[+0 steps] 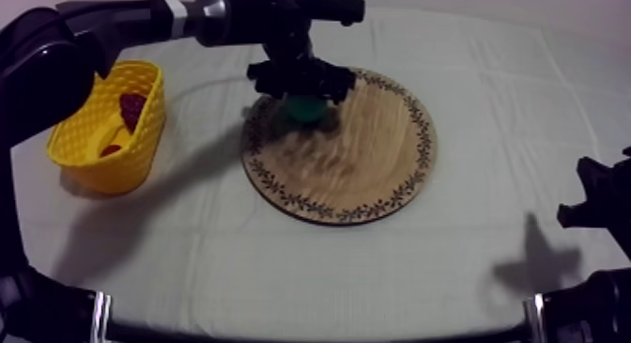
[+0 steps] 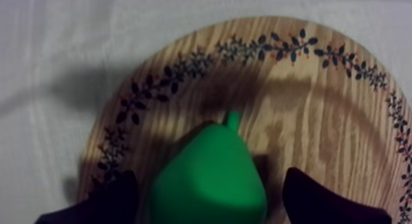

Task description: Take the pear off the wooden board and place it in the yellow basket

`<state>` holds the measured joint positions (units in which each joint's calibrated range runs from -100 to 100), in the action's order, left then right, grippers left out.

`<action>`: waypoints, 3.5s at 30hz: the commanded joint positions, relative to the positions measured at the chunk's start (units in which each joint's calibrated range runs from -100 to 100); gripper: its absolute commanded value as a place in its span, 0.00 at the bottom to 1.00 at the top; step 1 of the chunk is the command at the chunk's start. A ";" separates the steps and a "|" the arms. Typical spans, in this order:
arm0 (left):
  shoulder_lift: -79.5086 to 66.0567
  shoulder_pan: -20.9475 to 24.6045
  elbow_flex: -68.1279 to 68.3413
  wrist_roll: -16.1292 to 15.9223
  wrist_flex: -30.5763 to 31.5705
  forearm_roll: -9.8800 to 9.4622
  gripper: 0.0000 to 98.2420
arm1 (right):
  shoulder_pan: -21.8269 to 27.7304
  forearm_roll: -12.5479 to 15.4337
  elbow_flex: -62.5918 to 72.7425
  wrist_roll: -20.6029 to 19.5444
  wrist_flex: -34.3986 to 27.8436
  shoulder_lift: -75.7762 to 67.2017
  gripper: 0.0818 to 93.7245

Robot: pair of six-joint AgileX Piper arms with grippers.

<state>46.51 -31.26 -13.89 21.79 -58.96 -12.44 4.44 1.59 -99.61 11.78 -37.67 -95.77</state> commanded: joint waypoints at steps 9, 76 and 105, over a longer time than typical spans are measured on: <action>1.55 -0.66 -0.04 0.70 -0.60 -1.30 0.70 | 0.01 0.00 -0.05 0.01 0.01 0.01 0.00; -53.20 23.22 56.22 -9.04 3.92 -1.47 0.50 | 0.01 0.00 -0.05 0.01 0.01 0.01 0.00; -54.50 23.54 53.93 -5.43 5.62 -4.36 0.80 | 0.01 0.00 -0.05 0.01 0.01 0.01 0.00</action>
<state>-7.68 -7.73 40.13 15.91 -53.78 -16.50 4.44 1.59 -99.61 11.78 -37.68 -95.77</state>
